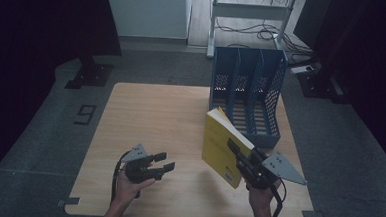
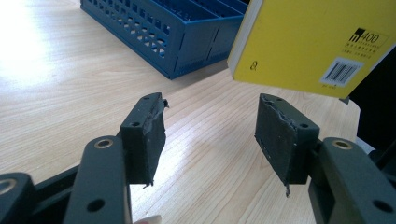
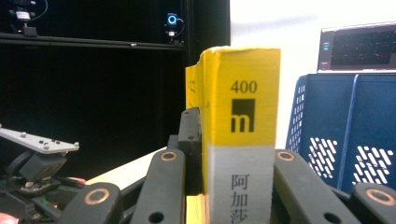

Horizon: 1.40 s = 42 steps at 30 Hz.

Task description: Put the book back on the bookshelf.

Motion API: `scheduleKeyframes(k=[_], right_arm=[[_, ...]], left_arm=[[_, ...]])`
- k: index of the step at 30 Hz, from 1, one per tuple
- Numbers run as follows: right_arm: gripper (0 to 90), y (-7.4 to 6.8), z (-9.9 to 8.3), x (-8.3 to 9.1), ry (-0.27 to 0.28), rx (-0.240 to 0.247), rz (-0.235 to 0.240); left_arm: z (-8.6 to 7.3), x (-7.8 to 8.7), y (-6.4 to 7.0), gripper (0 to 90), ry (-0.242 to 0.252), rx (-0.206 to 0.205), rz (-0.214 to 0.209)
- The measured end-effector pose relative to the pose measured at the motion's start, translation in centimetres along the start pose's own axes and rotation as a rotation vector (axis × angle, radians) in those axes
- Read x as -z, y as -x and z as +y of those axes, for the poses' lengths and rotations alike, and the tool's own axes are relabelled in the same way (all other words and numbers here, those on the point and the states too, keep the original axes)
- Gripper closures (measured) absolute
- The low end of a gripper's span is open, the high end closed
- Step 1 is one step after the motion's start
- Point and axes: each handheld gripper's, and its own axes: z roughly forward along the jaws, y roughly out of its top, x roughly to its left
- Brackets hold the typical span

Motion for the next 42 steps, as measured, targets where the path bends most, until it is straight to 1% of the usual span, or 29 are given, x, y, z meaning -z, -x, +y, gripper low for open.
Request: scheduleKeyframes(k=[4,11,19,22,26,34,42], right_arm=[[74.7,0.3,0.3,-0.1,0.010,-0.009,-0.007],[74.6,0.9,1.2,-0.6,0.023,0.000,-0.037],[74.6,1.9,1.8,-1.4,0.027,-0.012,-0.077],[74.6,2.3,1.9,-1.6,0.030,-0.016,-0.081],[74.6,2.5,2.3,-1.9,0.033,-0.002,-0.087],[74.6,2.8,3.0,-2.6,0.041,0.003,-0.096],[74.6,3.4,3.3,-3.1,0.046,-0.023,-0.113]], left_arm=[[0.0,-0.1,-0.1,42.0,-0.014,0.005,0.000],[-0.1,0.0,-0.4,41.6,-0.020,0.017,-0.001],[0.0,0.1,-0.6,41.4,-0.028,0.025,0.001],[0.0,0.2,-0.7,41.2,-0.024,0.030,0.000],[0.0,0.4,-0.8,41.2,-0.015,0.034,0.000],[0.0,0.4,-0.9,41.2,-0.017,0.037,-0.001],[0.0,0.6,-1.1,41.3,-0.010,0.040,0.000]])
